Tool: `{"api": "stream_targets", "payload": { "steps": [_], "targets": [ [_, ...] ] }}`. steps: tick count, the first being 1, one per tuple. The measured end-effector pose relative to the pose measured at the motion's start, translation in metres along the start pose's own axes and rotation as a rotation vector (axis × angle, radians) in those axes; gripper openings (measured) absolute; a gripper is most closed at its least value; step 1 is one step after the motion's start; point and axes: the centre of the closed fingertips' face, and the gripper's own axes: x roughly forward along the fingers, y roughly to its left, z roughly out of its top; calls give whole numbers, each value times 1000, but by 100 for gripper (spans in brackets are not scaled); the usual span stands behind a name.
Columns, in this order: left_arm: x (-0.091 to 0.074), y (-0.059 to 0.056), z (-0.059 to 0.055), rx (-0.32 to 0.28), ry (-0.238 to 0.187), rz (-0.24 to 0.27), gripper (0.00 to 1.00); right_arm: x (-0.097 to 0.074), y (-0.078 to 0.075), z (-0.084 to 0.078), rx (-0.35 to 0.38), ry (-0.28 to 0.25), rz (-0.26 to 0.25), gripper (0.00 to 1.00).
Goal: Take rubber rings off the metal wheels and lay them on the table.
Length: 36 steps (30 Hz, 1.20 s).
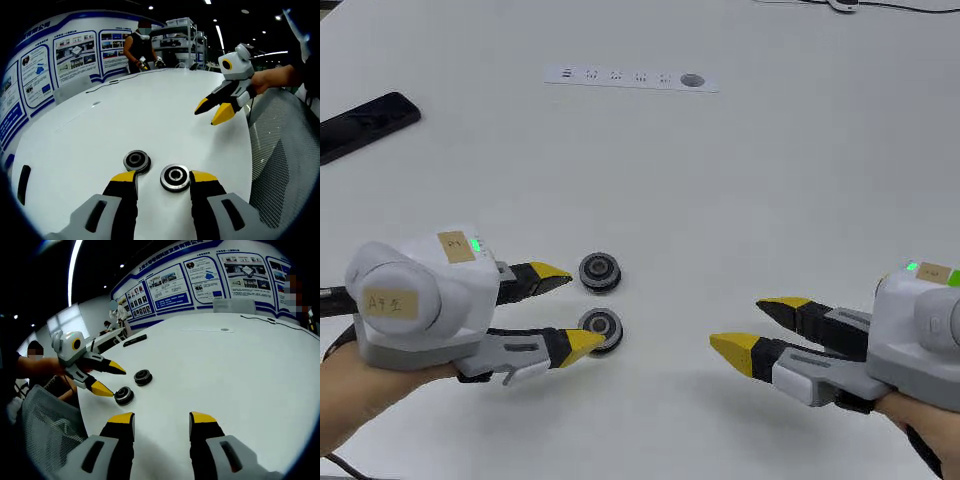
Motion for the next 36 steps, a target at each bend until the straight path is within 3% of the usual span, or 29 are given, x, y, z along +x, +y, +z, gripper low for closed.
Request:
{"api": "stream_targets", "payload": {
  "steps": [12,22,36],
  "targets": [
    [9,-15,1,12,20,-33,34,2,3,2,68,-20,17,37],
    [14,-17,1,17,27,-49,28,5,12,1,87,-20,55,30],
    [10,-20,-1,2,27,-57,20,5,14,1,104,-25,59,25]
  ]
}}
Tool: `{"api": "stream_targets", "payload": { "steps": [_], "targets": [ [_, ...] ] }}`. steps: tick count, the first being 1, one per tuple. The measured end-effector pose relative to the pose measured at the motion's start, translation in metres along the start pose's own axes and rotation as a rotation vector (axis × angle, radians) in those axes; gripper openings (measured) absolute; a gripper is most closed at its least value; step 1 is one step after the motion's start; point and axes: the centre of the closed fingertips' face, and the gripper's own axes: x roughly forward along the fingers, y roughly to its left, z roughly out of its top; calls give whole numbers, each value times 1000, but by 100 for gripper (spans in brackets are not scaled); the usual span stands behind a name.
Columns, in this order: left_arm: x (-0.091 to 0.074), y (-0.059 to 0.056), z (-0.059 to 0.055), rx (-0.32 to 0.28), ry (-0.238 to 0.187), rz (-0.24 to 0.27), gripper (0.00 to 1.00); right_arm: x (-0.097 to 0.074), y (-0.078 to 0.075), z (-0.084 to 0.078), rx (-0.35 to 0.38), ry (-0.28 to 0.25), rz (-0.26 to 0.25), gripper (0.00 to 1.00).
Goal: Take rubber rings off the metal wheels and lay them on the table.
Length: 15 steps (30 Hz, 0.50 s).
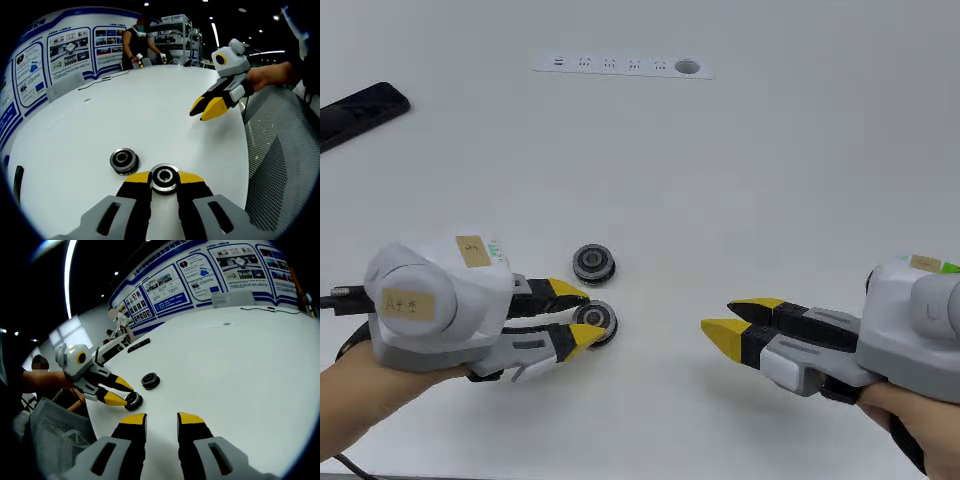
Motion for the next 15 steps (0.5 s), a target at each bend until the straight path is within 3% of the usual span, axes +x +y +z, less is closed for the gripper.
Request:
{"api": "stream_targets", "payload": {
  "steps": [15],
  "targets": [
    [0,2,-2,17,9,-8,16,-1,-1,1,13,-3,-1,23]
  ]
}}
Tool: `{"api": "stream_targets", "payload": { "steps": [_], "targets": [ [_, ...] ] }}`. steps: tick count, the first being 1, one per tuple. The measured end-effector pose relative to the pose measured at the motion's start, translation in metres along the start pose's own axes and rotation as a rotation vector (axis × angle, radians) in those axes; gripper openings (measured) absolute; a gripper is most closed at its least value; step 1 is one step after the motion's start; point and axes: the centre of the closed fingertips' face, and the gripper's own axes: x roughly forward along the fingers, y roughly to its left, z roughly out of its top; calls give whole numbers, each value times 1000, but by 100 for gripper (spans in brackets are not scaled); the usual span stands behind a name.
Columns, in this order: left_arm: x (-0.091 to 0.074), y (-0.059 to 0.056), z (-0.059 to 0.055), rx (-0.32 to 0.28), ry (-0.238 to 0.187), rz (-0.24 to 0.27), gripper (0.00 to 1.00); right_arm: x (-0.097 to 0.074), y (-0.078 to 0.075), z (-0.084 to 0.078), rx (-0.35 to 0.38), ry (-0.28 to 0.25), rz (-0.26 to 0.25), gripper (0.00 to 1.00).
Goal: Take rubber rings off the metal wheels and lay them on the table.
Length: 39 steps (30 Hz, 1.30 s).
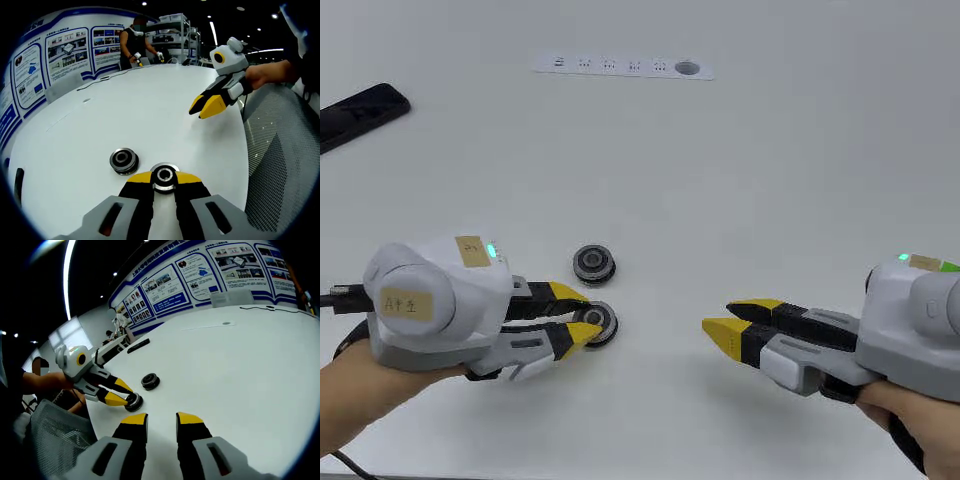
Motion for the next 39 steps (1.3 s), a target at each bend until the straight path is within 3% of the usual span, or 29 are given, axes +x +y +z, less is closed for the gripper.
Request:
{"api": "stream_targets", "payload": {
  "steps": [11,13,14,25,29,34,39],
  "targets": [
    [1,-3,0,66,37,-17,14,0,1,1,-6,1,3,23],
    [1,-2,0,52,39,-15,14,1,3,1,-2,-1,8,22],
    [1,-2,-1,31,39,-11,14,2,4,2,3,-3,12,22],
    [2,-3,-2,115,97,-31,13,17,19,12,92,-37,59,23],
    [2,-4,-2,188,147,-33,13,27,27,11,156,-40,71,25],
    [2,-4,-2,166,147,-39,12,40,37,9,293,-49,85,25],
    [2,-5,-3,177,164,-47,12,52,50,7,333,-27,107,29]
  ]
}}
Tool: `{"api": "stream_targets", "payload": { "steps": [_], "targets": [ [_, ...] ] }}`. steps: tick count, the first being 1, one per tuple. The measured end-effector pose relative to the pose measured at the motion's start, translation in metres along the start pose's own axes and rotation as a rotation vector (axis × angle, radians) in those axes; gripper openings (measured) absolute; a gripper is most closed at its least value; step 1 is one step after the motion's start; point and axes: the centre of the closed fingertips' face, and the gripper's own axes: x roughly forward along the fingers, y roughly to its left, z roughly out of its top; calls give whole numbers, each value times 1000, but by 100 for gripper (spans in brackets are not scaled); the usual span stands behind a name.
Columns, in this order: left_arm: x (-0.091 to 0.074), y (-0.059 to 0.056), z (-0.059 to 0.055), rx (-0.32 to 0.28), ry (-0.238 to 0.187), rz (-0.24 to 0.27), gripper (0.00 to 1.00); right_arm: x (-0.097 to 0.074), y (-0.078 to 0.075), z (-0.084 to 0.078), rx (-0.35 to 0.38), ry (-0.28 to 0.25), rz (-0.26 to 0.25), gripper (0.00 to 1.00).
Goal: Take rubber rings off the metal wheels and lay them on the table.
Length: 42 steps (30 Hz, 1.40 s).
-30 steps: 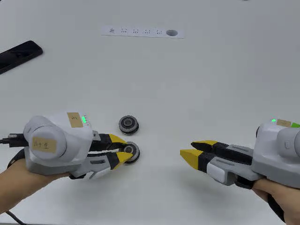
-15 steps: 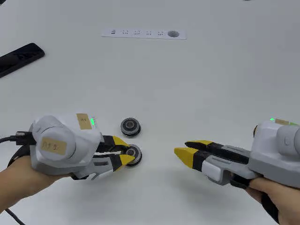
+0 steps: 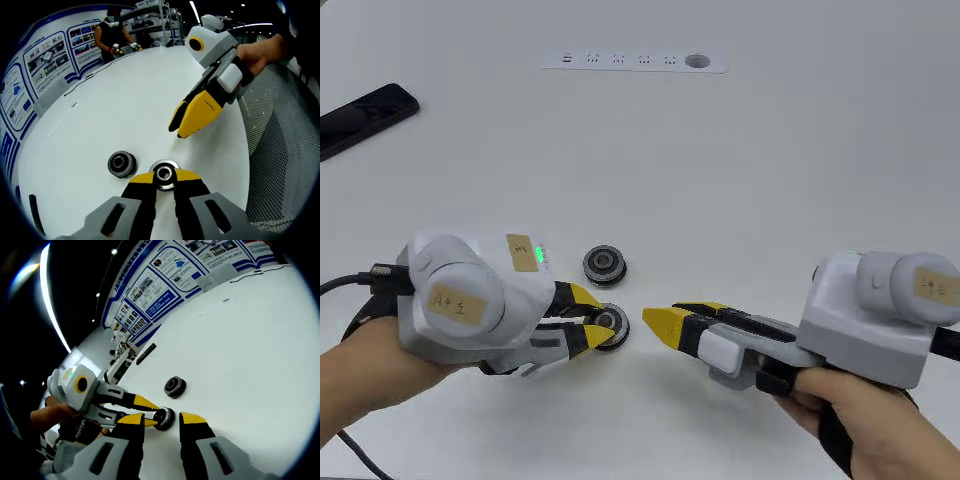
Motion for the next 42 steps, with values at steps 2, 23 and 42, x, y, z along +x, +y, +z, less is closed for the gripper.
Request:
{"api": "stream_targets", "payload": {
  "steps": [2,23,42],
  "targets": [
    [0,0,0,1,1,0,12,4,4,-1,22,0,10,30],
    [0,-2,0,8,-21,-12,12,28,6,-16,193,68,-28,38],
    [0,-2,0,20,-27,-17,12,30,5,-23,224,93,-37,38]
  ]
}}
